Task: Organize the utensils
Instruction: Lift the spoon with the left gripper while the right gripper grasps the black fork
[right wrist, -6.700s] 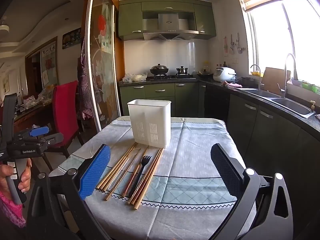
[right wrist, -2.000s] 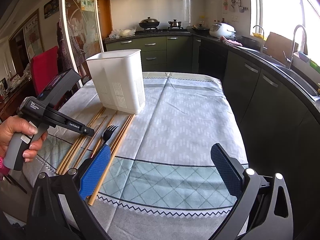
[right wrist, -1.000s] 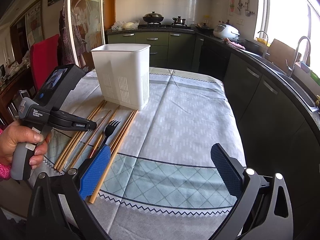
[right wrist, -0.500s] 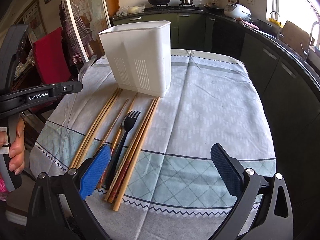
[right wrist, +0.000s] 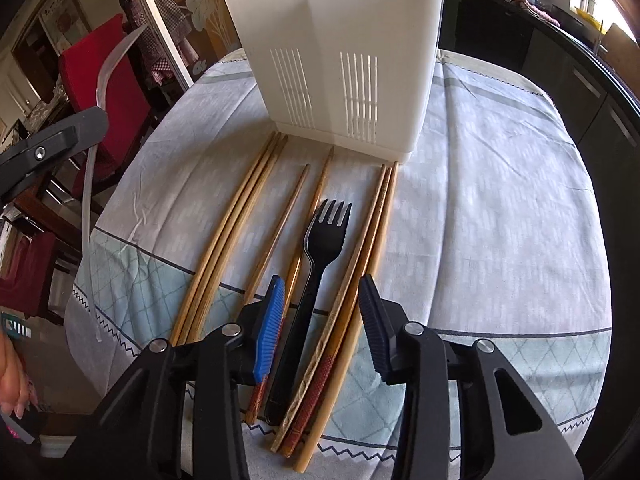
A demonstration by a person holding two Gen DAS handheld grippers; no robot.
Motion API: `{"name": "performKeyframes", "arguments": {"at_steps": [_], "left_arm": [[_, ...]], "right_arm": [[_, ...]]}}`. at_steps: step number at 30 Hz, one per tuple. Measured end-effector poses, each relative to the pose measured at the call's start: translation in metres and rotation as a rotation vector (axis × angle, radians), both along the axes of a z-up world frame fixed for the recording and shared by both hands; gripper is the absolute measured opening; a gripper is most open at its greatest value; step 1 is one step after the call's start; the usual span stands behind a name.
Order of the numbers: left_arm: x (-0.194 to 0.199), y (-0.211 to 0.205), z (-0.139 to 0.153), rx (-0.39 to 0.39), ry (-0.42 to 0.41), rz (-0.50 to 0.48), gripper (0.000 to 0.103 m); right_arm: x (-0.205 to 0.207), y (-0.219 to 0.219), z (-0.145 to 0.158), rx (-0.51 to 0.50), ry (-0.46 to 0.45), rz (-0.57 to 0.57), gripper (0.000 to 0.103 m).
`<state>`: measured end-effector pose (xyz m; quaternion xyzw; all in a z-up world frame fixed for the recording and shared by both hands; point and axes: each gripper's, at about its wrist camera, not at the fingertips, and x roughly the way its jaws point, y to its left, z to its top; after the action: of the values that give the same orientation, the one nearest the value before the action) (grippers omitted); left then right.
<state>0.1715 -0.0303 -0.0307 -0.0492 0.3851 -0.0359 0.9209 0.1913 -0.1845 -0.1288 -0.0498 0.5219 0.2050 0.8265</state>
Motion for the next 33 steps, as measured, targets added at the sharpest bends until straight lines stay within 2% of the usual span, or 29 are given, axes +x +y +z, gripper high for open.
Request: {"name": "performKeyframes", "arguments": {"at_steps": [4, 8, 14, 21, 27, 31, 33], "left_arm": [[0.001, 0.000, -0.003, 0.001, 0.008, -0.010, 0.008], [0.003, -0.001, -0.005, -0.002, 0.012, -0.017, 0.008], [0.001, 0.001, 0.000, -0.006, -0.013, -0.014, 0.008], [0.002, 0.006, 0.035, -0.032, -0.116, 0.003, 0.008], [0.010, 0.005, 0.066, -0.043, -0.199, 0.013, 0.008], [0.024, -0.004, 0.079, -0.039, -0.246, 0.010, 0.008], [0.032, -0.008, 0.086, -0.042, -0.272, 0.011, 0.008]], "right_arm": [[0.006, 0.000, -0.010, 0.010, 0.027, -0.009, 0.035], [0.011, 0.005, -0.014, 0.008, 0.031, -0.012, 0.022], [0.014, 0.018, -0.023, -0.013, 0.050, -0.009, 0.021], [0.019, 0.024, -0.025, -0.025, 0.037, -0.035, 0.021], [0.015, 0.020, -0.025, 0.003, 0.029, -0.054, 0.021], [0.017, 0.023, -0.030, -0.019, 0.030, -0.049, 0.021], [0.016, 0.028, -0.031, -0.044, 0.003, -0.047, 0.020]]}}
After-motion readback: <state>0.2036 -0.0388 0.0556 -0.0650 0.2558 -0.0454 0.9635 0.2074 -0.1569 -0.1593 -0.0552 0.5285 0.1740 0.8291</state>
